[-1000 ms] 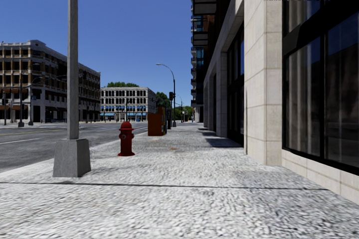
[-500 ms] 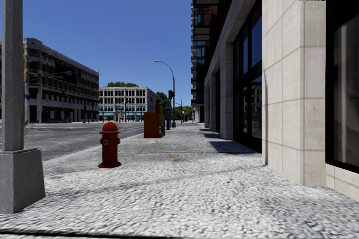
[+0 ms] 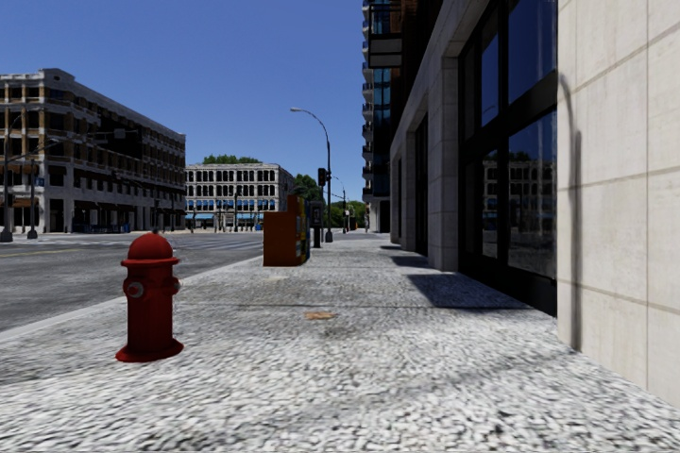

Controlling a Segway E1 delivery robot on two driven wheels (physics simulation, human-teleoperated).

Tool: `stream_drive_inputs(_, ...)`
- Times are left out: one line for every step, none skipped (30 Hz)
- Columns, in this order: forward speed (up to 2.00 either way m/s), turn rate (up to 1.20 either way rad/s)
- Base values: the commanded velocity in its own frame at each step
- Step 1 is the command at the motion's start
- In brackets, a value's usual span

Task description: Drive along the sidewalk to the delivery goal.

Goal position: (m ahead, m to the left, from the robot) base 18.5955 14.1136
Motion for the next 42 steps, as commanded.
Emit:
stream_drive_inputs(2.00, 0.00)
stream_drive_inputs(2.00, 0.00)
stream_drive_inputs(2.00, 0.00)
stream_drive_inputs(2.00, 0.00)
stream_drive_inputs(2.00, 0.00)
stream_drive_inputs(2.00, 0.00)
stream_drive_inputs(2.00, 0.00)
stream_drive_inputs(2.00, 0.00)
stream_drive_inputs(2.00, 0.00)
stream_drive_inputs(2.00, 0.00)
stream_drive_inputs(2.00, 0.00)
stream_drive_inputs(2.00, 0.00)
stream_drive_inputs(2.00, 0.00)
stream_drive_inputs(2.00, 0.00)
stream_drive_inputs(2.00, 0.00)
stream_drive_inputs(2.00, 0.00)
stream_drive_inputs(2.00, 0.00)
stream_drive_inputs(2.00, 0.00)
stream_drive_inputs(2.00, 0.00)
stream_drive_inputs(2.00, 0.00)
stream_drive_inputs(2.00, 0.00)
stream_drive_inputs(2.00, 0.00)
stream_drive_inputs(2.00, 0.00)
stream_drive_inputs(2.00, 0.00)
stream_drive_inputs(2.00, 0.00)
stream_drive_inputs(2.00, 0.00)
stream_drive_inputs(2.00, 0.00)
stream_drive_inputs(2.00, 0.00)
stream_drive_inputs(2.00, 0.00)
stream_drive_inputs(2.00, 0.00)
stream_drive_inputs(2.00, 0.00)
stream_drive_inputs(2.00, 0.00)
stream_drive_inputs(2.00, 0.00)
stream_drive_inputs(2.00, 0.00)
stream_drive_inputs(2.00, 0.00)
stream_drive_inputs(2.00, 0.00)
stream_drive_inputs(2.00, 0.00)
stream_drive_inputs(2.00, 0.00)
stream_drive_inputs(2.00, 0.00)
stream_drive_inputs(2.00, 0.00)
stream_drive_inputs(2.00, 0.00)
stream_drive_inputs(2.00, 0.00)
